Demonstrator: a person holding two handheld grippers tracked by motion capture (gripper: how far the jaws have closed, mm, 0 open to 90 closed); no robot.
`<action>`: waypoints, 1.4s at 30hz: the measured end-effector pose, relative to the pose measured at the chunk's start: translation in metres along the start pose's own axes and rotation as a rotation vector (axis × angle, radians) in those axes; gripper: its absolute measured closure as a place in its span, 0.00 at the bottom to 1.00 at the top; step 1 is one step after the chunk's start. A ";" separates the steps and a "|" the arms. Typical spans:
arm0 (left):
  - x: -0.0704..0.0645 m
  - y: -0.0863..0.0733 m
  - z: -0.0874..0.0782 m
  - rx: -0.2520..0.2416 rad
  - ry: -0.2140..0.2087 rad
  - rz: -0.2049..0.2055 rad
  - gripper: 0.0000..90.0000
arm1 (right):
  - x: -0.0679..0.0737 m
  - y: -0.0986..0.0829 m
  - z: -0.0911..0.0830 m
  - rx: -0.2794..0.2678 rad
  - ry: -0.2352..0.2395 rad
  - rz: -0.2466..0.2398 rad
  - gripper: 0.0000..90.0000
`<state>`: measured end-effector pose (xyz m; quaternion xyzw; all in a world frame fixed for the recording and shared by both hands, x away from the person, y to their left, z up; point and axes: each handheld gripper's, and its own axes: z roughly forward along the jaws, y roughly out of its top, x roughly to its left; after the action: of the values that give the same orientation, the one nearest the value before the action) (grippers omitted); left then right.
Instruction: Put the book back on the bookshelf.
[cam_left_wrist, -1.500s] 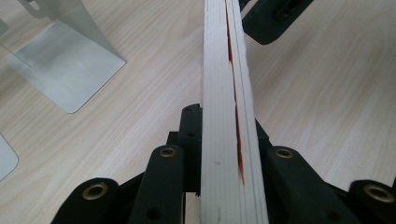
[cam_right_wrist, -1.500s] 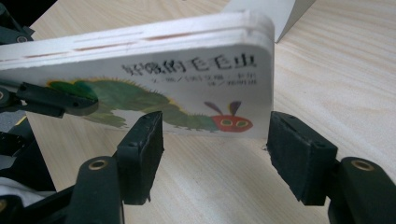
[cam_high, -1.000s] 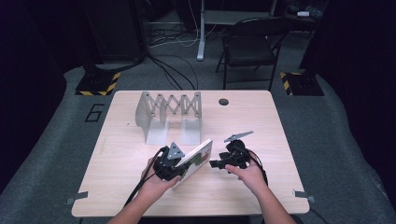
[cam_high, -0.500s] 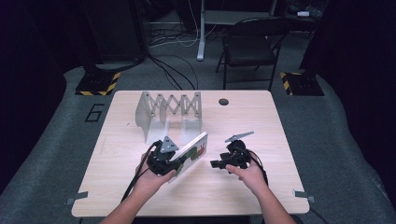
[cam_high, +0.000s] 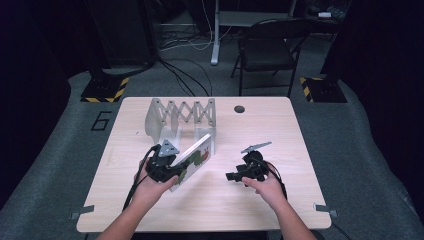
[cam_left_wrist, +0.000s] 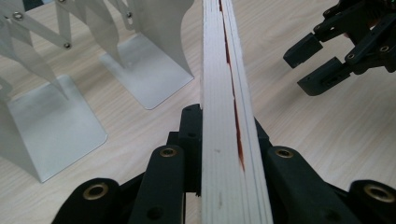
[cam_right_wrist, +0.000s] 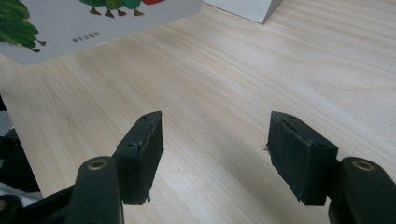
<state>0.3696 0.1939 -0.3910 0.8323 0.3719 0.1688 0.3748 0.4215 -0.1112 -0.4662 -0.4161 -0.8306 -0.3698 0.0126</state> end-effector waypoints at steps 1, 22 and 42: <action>0.000 0.000 0.000 0.000 0.000 0.000 0.84 | 0.000 0.000 0.000 0.000 0.000 0.000 0.40; 0.018 -0.005 -0.014 -0.004 0.045 -0.033 0.84 | -0.001 -0.002 0.001 0.015 -0.006 0.014 0.40; 0.040 -0.013 -0.026 -0.009 0.103 -0.108 0.85 | -0.001 -0.002 0.002 0.020 -0.006 0.010 0.40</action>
<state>0.3755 0.2427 -0.3837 0.7995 0.4344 0.1925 0.3675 0.4214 -0.1120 -0.4692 -0.4210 -0.8323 -0.3602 0.0163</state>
